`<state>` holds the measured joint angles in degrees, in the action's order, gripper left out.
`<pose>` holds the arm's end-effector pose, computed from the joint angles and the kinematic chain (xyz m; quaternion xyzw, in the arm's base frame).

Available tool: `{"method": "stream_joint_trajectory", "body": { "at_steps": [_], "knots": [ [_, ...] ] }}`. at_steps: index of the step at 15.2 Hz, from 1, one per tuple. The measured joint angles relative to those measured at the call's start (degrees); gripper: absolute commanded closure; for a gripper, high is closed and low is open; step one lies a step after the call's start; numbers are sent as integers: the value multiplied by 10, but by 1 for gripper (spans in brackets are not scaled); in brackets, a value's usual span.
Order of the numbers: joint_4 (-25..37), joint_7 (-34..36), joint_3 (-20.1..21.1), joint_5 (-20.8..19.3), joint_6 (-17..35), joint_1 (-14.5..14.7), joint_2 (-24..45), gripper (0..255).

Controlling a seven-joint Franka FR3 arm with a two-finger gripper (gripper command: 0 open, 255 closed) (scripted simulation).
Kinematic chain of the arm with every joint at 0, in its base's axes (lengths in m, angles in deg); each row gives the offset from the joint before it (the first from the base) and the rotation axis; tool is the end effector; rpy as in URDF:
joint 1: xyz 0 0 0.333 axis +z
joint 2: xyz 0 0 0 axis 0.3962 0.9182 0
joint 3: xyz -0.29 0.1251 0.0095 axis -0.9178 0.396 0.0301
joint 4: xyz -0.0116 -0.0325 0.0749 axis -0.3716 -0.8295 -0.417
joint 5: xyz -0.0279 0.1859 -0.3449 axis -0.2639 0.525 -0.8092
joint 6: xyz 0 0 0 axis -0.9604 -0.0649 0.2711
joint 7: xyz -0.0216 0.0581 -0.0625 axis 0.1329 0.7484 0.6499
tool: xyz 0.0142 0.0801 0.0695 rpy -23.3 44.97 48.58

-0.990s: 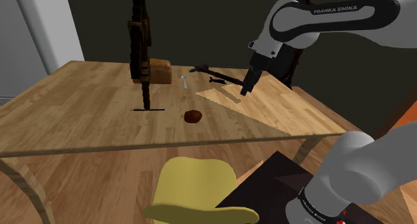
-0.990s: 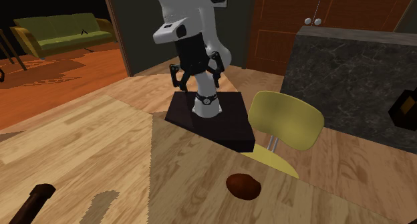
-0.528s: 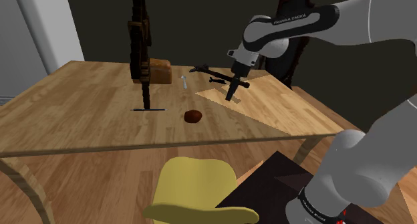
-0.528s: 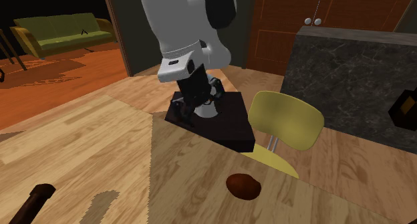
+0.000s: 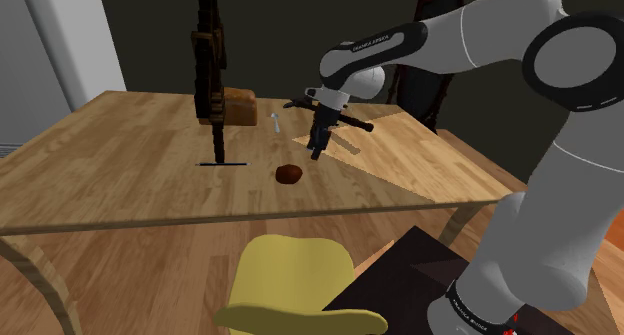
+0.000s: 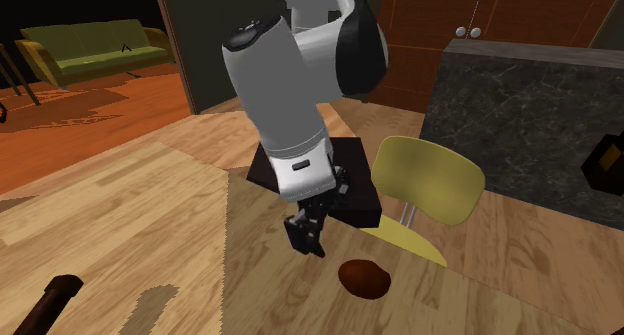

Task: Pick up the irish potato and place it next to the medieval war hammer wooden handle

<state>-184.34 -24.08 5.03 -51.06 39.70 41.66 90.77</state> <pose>0.5517 0.0065 0.4054 -0.8801 -0.4490 -0.0732 0.1360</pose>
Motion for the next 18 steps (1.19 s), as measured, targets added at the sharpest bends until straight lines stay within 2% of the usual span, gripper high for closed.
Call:
{"method": "stream_joint_trajectory", "body": {
  "at_steps": [5, 12, 18],
  "knots": [
    [65, -108, 21, 42, 6, 4, 87, 0],
    [56, -131, 32, 64, 43, 8, 119, 0],
    [54, -132, 34, 66, 48, 9, 122, 0]
  ]
}}
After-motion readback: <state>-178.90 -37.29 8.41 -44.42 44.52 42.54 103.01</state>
